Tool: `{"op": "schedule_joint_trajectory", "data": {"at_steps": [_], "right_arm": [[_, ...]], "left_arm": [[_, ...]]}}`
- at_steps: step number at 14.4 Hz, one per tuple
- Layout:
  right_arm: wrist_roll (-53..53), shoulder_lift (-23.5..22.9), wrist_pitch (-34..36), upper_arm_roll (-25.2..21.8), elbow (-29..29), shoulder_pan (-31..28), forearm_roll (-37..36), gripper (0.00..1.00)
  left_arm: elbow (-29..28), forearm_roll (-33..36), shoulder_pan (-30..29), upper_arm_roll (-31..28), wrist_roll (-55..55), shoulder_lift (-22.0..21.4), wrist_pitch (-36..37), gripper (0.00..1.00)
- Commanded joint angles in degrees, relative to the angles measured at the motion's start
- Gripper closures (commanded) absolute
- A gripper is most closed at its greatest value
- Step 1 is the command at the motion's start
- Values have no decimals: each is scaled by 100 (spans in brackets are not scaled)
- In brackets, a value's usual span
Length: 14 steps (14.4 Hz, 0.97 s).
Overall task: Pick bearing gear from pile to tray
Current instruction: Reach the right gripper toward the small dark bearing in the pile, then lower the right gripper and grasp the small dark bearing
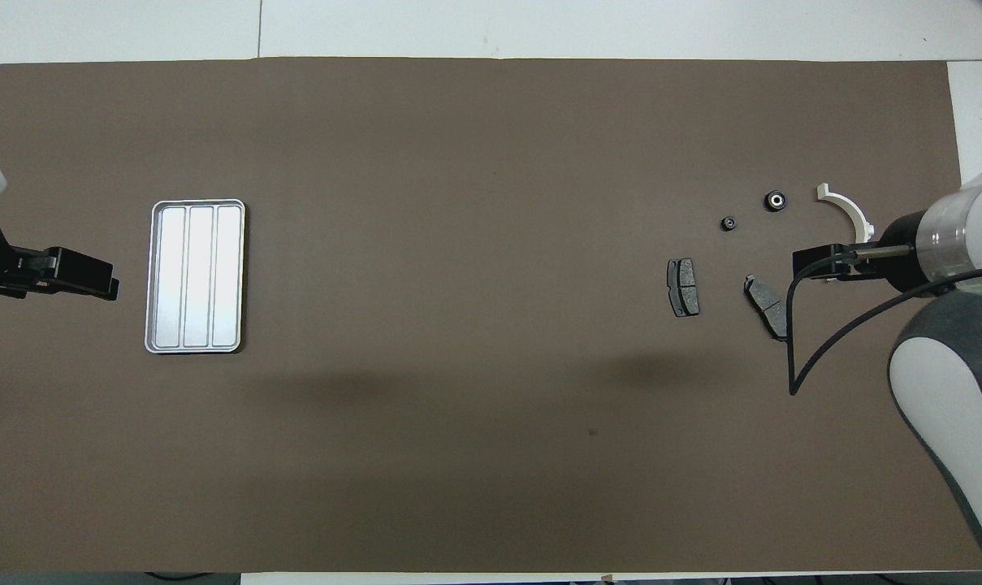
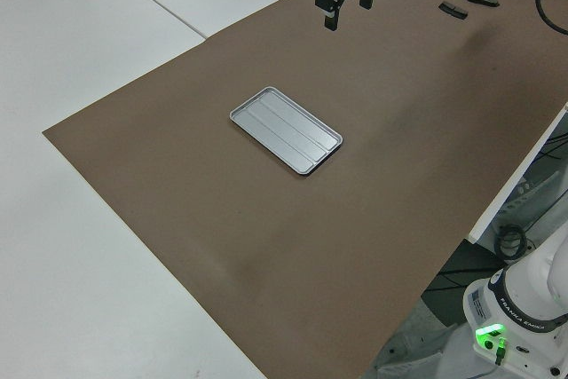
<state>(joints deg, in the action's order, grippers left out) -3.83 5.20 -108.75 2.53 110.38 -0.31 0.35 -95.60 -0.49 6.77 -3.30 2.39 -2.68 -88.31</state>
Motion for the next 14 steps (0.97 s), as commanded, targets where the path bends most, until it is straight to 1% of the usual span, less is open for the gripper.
{"op": "schedule_joint_trajectory", "data": {"at_steps": [1,4,9,12,14], "right_arm": [[-310,-255,-374,37,54,-110,105,0],[-408,-624,-909,37,45,-66,18,0],[-452,-1468,-1955,29,-17,-101,18,0],[-662,-1908,-2360,29,-60,-119,-61,0],[-811,-2075,-2414,29,-69,-83,-394,0]], "left_arm": [[-11,-74,8,-13,43,-66,7,0],[-11,-74,8,-13,43,-66,7,0],[-11,-74,0,-13,43,-66,7,0],[-11,-74,0,-13,43,-66,7,0],[-11,-74,8,-13,43,-66,7,0]]}}
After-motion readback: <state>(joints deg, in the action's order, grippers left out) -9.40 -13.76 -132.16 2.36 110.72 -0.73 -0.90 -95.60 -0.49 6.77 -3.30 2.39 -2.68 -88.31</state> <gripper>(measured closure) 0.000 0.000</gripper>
